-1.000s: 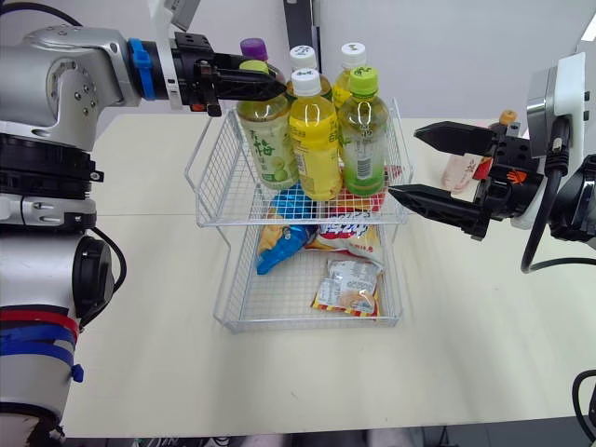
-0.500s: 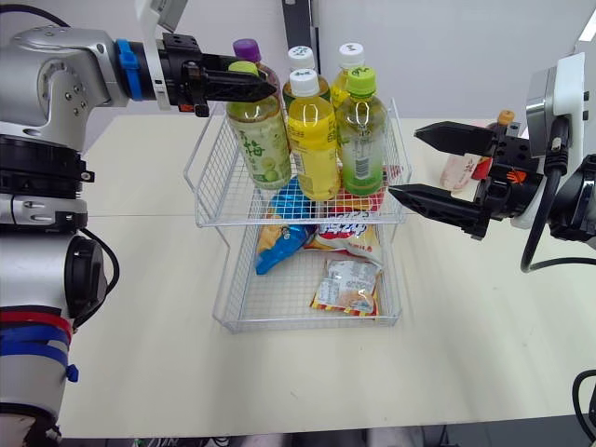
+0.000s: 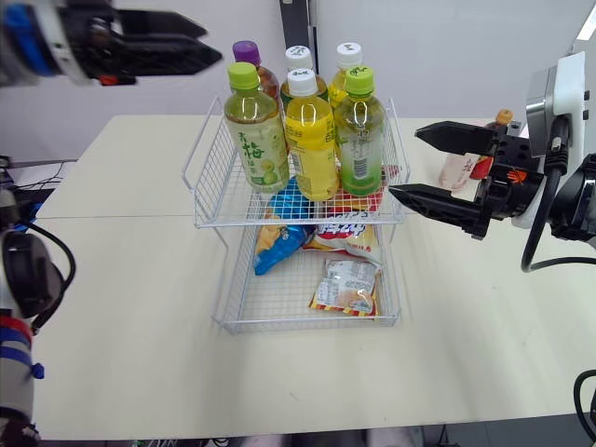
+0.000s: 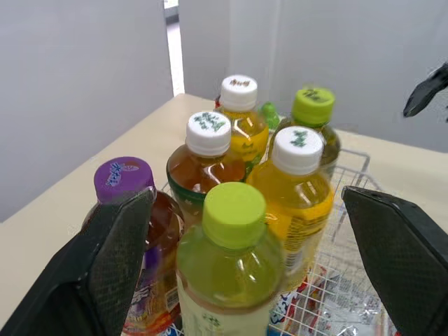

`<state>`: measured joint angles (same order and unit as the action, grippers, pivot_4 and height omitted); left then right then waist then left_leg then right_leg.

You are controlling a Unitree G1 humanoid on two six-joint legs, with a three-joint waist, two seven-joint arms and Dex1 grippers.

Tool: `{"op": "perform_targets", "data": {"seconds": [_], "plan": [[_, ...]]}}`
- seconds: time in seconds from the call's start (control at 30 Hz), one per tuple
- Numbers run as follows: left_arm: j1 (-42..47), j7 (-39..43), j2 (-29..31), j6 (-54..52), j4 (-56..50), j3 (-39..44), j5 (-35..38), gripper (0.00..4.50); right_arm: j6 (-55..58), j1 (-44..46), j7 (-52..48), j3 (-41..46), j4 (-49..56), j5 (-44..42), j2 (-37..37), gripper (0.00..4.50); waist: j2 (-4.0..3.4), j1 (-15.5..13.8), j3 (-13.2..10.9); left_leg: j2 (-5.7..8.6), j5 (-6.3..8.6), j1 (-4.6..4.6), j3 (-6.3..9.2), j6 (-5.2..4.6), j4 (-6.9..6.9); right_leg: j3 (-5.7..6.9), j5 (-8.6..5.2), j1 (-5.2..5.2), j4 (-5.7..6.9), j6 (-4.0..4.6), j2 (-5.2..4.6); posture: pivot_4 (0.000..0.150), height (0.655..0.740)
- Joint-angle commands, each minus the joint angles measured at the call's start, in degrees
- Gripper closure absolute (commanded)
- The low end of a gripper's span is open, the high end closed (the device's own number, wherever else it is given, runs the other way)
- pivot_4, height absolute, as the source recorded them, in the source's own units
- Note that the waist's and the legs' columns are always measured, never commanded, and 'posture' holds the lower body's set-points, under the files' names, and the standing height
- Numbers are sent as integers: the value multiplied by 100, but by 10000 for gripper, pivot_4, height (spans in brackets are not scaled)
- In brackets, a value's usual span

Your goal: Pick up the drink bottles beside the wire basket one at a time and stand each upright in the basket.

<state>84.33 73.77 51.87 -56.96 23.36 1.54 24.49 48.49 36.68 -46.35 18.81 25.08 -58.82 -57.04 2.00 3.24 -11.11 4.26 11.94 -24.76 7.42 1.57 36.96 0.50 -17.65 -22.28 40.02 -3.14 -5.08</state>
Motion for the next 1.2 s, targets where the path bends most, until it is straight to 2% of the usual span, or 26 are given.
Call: {"op": "perform_targets", "data": {"seconds": [0.03,0.13,0.33,0.43,0.6,0.73,0.83,0.93,1.07,1.2], "plan": [[-244,-226,445,111,-472,269,-37,130,-198,146,-124,7,-54,192,-118,0,-4,-2,2,0,0,0,0,0,0,0,0,0,0,0,0,1500,7400],[-901,-477,831,323,-792,508,-126,130,-295,235,-253,-82,-194,381,-167,0,-13,-2,7,0,0,6,-3,0,0,-5,0,3,5,0,0,1500,7400],[-2500,-1025,1345,1480,-1215,1170,-442,130,-483,271,-404,-89,-442,718,-229,0,-14,-16,7,-6,0,7,-4,0,-2,-7,1,0,2,2,1,1500,7400],[-3325,-1769,1351,2227,-1167,1641,-815,130,-644,199,-251,53,-734,1068,-258,0,-14,-31,7,-3,0,7,-11,0,-3,-12,1,-1,-2,2,-4,1500,7400],[-4842,-2904,813,2697,-1553,2488,-1051,130,-1484,-729,-225,187,-989,2140,-291,0,-16,-108,8,-2,0,7,-12,-1,-6,-13,1,-1,-4,2,-6,1500,7400],[-6125,-3714,194,3378,-1877,2957,-1379,130,-2497,-1266,296,228,-1261,3054,189,0,-17,-125,9,-2,1,10,-18,-1,-4,-21,2,1,0,3,-10,1500,7400],[-6697,-4180,-300,3715,-2022,3247,-1341,130,-3384,-1640,564,228,-1534,3602,675,0,-17,-140,9,-7,0,10,-17,0,-3,-22,5,-2,2,6,-13,1500,7400],[-6988,-4555,-695,3566,-2364,3356,-1214,130,-3871,-2048,439,234,-1776,3834,853,0,-16,-161,10,-6,0,10,-15,1,-2,-17,6,1,-1,7,-14,1500,7400],[-7718,-4677,-1218,3945,-2683,3170,-1293,130,-4003,-2861,718,411,-1748,3849,1360,0,-24,-176,26,-1,0,11,-16,1,-3,-19,7,7,-5,6,-14,1500,7400],[-8011,-4676,-1618,3964,-2721,2989,-1137,130,-3995,-3364,935,484,-1744,3863,1721,0,-50,-176,43,0,0,23,-19,0,-6,-22,7,17,-5,6,-13,1500,7400]]}}
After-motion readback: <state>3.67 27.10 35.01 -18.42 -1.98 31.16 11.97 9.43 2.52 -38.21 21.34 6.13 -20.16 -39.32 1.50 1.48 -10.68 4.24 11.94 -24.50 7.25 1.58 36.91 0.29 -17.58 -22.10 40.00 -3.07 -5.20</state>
